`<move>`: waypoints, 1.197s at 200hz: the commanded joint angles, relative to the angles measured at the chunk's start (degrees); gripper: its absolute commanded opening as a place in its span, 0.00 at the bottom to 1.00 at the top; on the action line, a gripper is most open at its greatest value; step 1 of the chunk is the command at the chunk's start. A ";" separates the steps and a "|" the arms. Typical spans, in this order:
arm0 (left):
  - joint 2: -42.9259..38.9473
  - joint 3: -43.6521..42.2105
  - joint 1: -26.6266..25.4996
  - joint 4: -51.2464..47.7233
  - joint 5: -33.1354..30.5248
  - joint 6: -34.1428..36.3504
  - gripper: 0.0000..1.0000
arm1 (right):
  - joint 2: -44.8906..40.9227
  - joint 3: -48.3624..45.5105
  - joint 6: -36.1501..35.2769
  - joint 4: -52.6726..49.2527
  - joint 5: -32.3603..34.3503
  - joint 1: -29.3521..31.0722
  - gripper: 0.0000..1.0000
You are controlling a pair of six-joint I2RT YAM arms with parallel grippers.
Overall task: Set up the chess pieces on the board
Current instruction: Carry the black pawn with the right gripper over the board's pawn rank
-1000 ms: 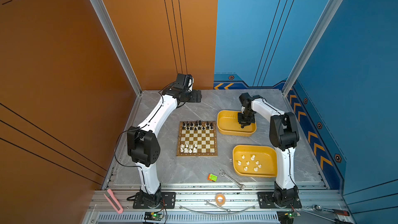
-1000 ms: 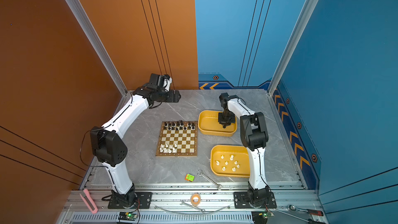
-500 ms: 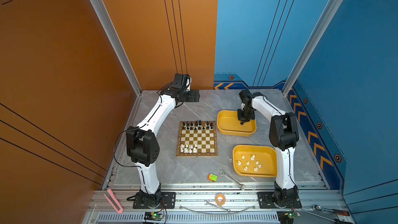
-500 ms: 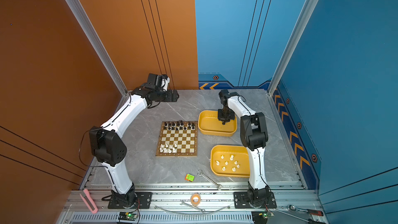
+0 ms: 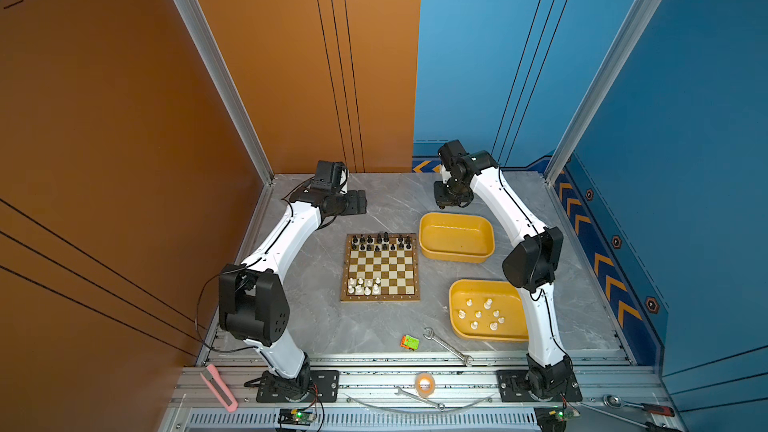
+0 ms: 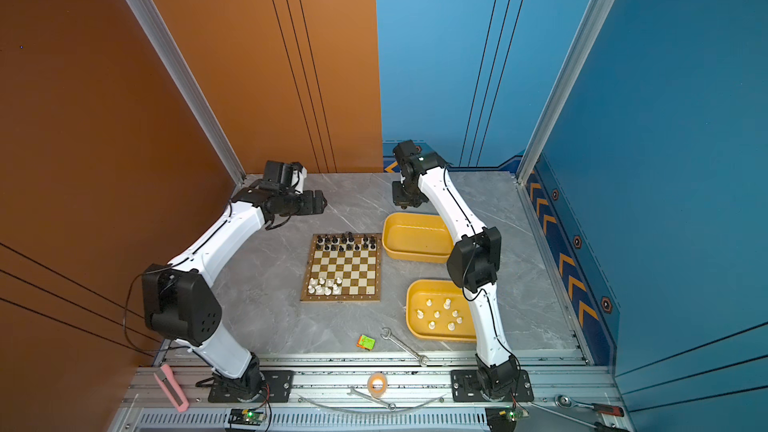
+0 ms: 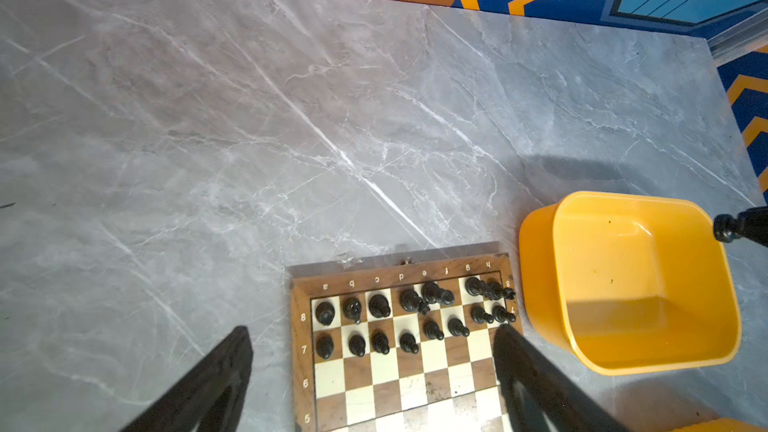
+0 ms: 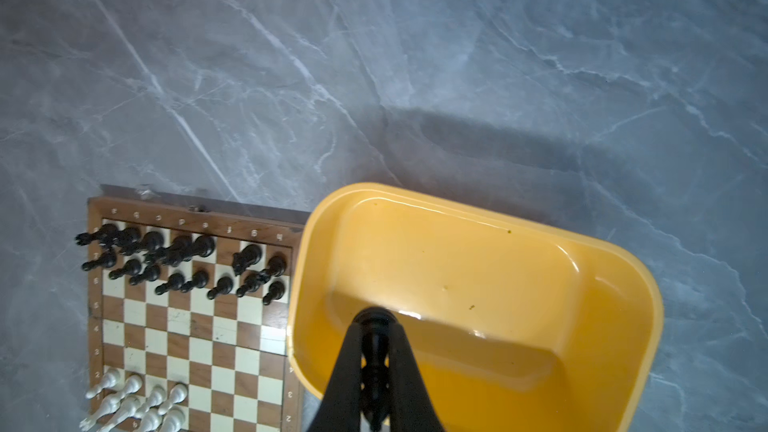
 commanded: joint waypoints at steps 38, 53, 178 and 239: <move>-9.83 -11.00 4.98 4.42 0.00 -1.72 0.92 | 7.07 8.07 2.02 -2.57 -3.42 5.95 0.11; -11.09 -12.34 6.38 4.42 0.72 -1.47 0.92 | 7.78 8.10 3.04 -0.76 -4.56 7.16 0.11; -14.13 -15.51 10.21 3.80 3.93 -0.31 0.92 | 14.38 7.66 3.14 5.47 -4.15 13.77 0.10; -15.91 -16.76 11.35 2.84 3.90 0.15 0.92 | 16.36 7.38 3.75 6.93 -5.03 13.97 0.11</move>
